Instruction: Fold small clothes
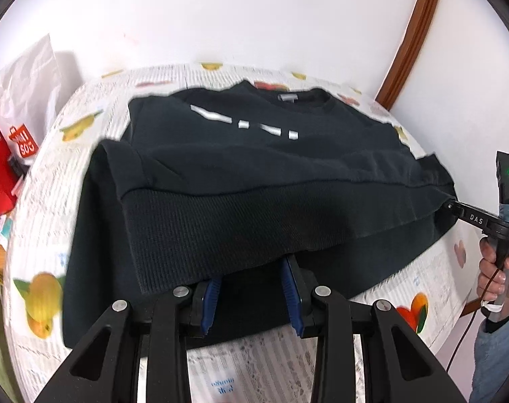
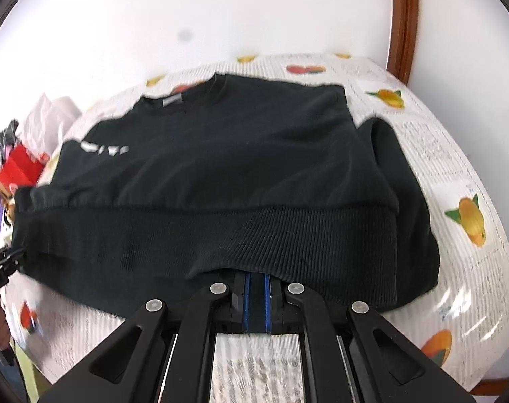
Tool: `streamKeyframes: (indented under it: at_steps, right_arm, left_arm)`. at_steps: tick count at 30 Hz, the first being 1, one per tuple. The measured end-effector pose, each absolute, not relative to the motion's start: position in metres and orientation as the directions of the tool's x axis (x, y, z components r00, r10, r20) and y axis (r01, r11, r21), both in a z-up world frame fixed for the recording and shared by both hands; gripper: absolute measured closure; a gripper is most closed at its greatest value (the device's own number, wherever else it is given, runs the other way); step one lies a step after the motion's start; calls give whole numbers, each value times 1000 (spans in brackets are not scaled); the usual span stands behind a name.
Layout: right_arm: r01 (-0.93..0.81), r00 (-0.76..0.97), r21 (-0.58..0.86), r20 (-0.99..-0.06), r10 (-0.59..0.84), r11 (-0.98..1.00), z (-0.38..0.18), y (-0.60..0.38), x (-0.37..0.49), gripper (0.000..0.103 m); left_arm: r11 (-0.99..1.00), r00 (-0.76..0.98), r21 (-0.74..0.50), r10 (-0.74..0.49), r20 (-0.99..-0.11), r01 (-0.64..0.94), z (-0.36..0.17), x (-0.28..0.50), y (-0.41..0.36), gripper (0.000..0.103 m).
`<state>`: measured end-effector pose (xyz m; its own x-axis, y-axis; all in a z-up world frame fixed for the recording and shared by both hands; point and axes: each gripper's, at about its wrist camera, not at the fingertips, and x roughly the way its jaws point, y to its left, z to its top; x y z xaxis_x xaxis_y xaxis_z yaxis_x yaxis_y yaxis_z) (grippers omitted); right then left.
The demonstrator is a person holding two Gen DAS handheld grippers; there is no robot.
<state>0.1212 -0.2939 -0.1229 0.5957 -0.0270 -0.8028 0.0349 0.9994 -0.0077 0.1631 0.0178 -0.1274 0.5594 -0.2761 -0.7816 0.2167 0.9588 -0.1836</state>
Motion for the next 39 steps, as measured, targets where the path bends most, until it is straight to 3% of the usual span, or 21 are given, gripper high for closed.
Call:
streamKeyframes:
  at_steps: [28, 39]
  right_arm:
    - [13, 661, 29, -750, 13, 999, -100, -297, 170, 98]
    - [51, 686, -43, -725, -67, 998, -95, -301, 222, 98]
  left_arm:
    - [967, 618, -190, -253, -745, 168, -104, 217, 32, 71]
    - [973, 633, -187, -229, -740, 133, -104, 260, 46, 71]
